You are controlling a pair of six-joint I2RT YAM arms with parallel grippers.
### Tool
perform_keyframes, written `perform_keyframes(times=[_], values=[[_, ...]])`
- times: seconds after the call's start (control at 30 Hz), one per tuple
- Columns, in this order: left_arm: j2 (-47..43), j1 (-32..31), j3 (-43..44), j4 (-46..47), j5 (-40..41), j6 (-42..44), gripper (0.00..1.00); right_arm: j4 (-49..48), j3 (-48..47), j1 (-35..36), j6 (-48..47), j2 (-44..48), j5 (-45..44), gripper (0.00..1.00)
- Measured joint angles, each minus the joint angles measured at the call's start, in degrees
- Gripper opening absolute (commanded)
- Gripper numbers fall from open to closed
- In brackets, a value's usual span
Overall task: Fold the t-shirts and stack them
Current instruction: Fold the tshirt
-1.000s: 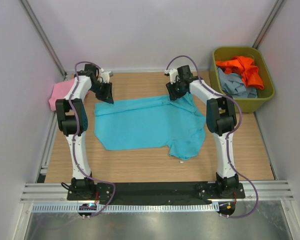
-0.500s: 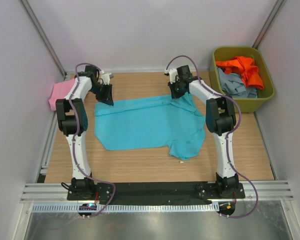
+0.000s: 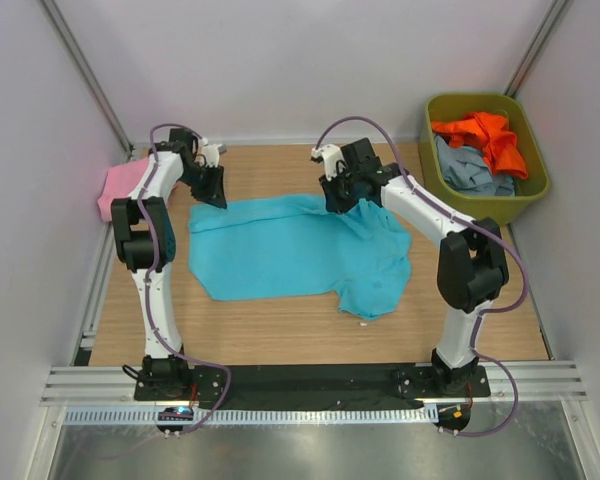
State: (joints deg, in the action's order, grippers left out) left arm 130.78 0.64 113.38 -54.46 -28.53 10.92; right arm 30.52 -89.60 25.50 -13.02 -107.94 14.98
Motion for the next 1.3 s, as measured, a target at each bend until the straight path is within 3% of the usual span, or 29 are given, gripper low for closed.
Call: perform_keyframes(times=[0.1, 0.6, 0.93, 1.3], values=[[0.0, 0.0, 0.1, 0.0, 0.1, 0.0, 0.25, 0.2, 1.9, 1.1, 0.1, 1.5, 0.7, 0.35], [0.1, 0.0, 2.4, 0.0, 2.9, 0.2, 0.24, -3.1, 2.3, -8.6, 1.7, -3.4, -5.0, 0.36], [0.1, 0.0, 0.1, -0.5, 3.2, 0.5, 0.24, -3.3, -4.4, -12.4, 1.2, -12.8, -6.8, 0.4], [0.3, 0.0, -0.1, -1.2, 3.9, 1.5, 0.23, -3.2, -12.0, -12.4, 2.5, -14.6, -5.5, 0.45]])
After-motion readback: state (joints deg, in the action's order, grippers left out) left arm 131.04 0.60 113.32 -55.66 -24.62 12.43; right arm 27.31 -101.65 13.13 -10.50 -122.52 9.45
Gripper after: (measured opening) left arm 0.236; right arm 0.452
